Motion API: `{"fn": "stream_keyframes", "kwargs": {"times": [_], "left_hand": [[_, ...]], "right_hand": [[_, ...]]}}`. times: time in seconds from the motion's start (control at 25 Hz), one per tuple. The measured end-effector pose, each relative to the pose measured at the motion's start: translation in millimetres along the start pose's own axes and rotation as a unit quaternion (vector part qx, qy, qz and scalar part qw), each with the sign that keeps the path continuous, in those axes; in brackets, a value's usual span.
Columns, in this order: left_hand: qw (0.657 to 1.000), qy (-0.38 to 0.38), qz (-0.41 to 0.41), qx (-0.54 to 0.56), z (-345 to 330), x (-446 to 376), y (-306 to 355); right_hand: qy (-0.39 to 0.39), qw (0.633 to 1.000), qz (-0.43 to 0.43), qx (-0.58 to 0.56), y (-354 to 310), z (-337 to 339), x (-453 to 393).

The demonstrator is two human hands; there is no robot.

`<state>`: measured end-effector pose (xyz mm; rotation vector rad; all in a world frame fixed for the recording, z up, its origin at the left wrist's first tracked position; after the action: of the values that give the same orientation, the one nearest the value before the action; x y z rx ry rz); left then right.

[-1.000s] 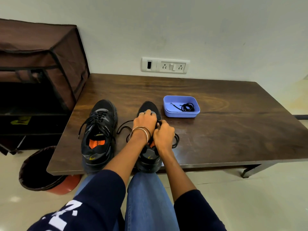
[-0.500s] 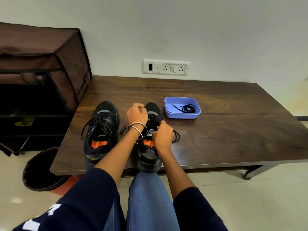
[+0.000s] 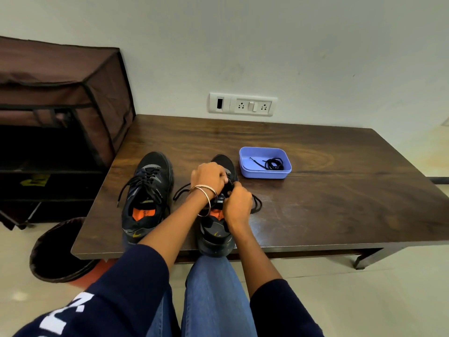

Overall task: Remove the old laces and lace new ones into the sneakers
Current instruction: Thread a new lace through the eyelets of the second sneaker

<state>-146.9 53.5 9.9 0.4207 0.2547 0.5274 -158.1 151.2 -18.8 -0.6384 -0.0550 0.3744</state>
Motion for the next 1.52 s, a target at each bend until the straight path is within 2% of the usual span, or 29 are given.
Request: {"fn": "stream_keyframes", "kwargs": {"times": [0.04,0.08,0.12,0.16,0.2,0.24,0.28,0.4,0.48,0.56,0.6,0.68,0.76,0.8,0.84,0.88,0.92,0.96,1.0,1.04,1.08,1.12,1.16,1.28,1.36,1.4,1.44,1.52], "left_hand": [[0.984,0.014,0.041,0.172,1.5,0.9,-3.5],[0.929,0.040,0.078,0.358,6.6,3.0,-5.4],[0.850,0.060,0.106,0.513,13.1,3.6,-8.7],[0.775,0.060,0.124,0.617,20.2,2.5,-12.1],[0.733,0.047,0.129,0.666,28.2,0.8,-16.0],[0.737,0.029,0.126,0.664,34.3,-0.2,-19.9],[0.772,0.015,0.122,0.624,37.0,0.1,-23.5],[0.922,0.013,0.087,0.377,29.2,1.3,-30.1],[0.982,0.004,0.023,0.189,21.1,-1.3,-25.2],[0.997,-0.056,-0.042,-0.018,14.1,-4.3,-14.7],[0.989,-0.073,-0.058,-0.114,10.5,-4.5,-9.3],[0.972,-0.061,-0.057,-0.220,1.2,-2.4,0.4],[0.971,-0.038,-0.066,-0.226,-4.3,-1.2,4.1],[0.982,-0.026,-0.061,-0.175,-2.8,-0.6,2.8],[0.997,-0.011,-0.048,-0.058,1.1,-1.4,-0.3],[0.991,-0.003,-0.026,0.129,7.4,-1.0,-2.8],[0.940,0.008,0.013,0.340,16.2,2.0,-3.8],[0.849,0.024,0.056,0.524,25.8,5.8,-3.7],[0.757,0.031,0.087,0.647,34.8,8.0,-4.5],[0.692,0.032,0.101,0.714,42.3,8.5,-4.7],[0.671,0.036,0.114,0.732,46.3,8.1,-6.0],[0.683,0.038,0.121,0.720,47.3,8.1,-8.3],[0.721,0.040,0.120,0.681,45.4,8.3,-10.7],[0.879,0.019,0.060,0.472,28.2,7.3,-13.6],[0.963,-0.005,0.002,0.268,14.8,2.9,-14.5],[0.987,-0.028,-0.025,0.154,10.2,-0.5,-14.0],[0.997,-0.050,-0.041,0.050,7.2,-4.0,-12.7],[0.992,-0.085,-0.031,-0.090,5.0,-7.4,-8.9]], "right_hand": [[0.002,1.000,0.000,0.006,0.6,-1.3,-1.4],[0.002,1.000,-0.001,0.012,0.7,-2.4,-2.6],[0.001,1.000,-0.002,0.018,0.6,-3.3,-3.4],[-0.002,1.000,-0.004,0.023,0.6,-3.9,-3.8],[-0.004,1.000,-0.005,0.024,0.6,-4.3,-4.1],[-0.005,1.000,-0.006,0.025,0.5,-4.5,-3.9],[-0.006,1.000,-0.005,0.025,0.2,-4.6,-3.7],[-0.010,1.000,-0.002,0.025,0.0,-4.9,-3.0],[-0.010,1.000,0.000,0.029,-0.3,-3.9,-3.0],[-0.009,0.999,0.003,0.031,0.3,-4.0,-2.8],[-0.010,0.999,0.004,0.030,0.1,-4.5,-3.0],[-0.011,0.999,0.007,0.031,-0.7,-3.8,-2.5],[-0.008,0.999,0.010,0.030,-0.1,-3.0,-2.9],[-0.008,1.000,0.010,0.029,0.6,-3.2,-2.6],[-0.008,1.000,0.007,0.028,0.9,-3.0,-2.1],[-0.007,1.000,0.004,0.027,1.0,-3.1,-2.4],[-0.005,1.000,0.000,0.025,1.4,-3.6,-3.3],[-0.004,1.000,-0.003,0.021,2.0,-4.0,-3.7],[-0.004,1.000,-0.005,0.019,1.9,-4.7,-3.9],[-0.004,1.000,-0.007,0.021,1.5,-4.4,-3.6],[-0.005,1.000,-0.009,0.023,0.7,-4.1,-3.4],[-0.006,1.000,-0.008,0.024,0.3,-4.1,-3.0],[-0.007,1.000,-0.006,0.023,0.6,-4.3,-2.8],[-0.005,1.000,-0.002,0.021,0.0,-4.5,-2.1],[-0.004,1.000,-0.002,0.019,0.2,-4.3,-2.2],[-0.006,1.000,-0.002,0.020,0.0,-4.0,-1.9],[-0.007,1.000,0.001,0.022,-0.3,-3.5,-1.9],[-0.007,1.000,0.002,0.023,-0.4,-2.7,-1.8]]}}
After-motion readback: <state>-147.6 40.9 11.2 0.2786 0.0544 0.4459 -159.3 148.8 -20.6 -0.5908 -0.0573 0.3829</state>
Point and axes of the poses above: each hand's wrist, its own x-axis away from the middle knuckle, its own z-axis out of the back of the hand, y = z × x, the point moved 1 cm from there along -x, towards the middle knuckle
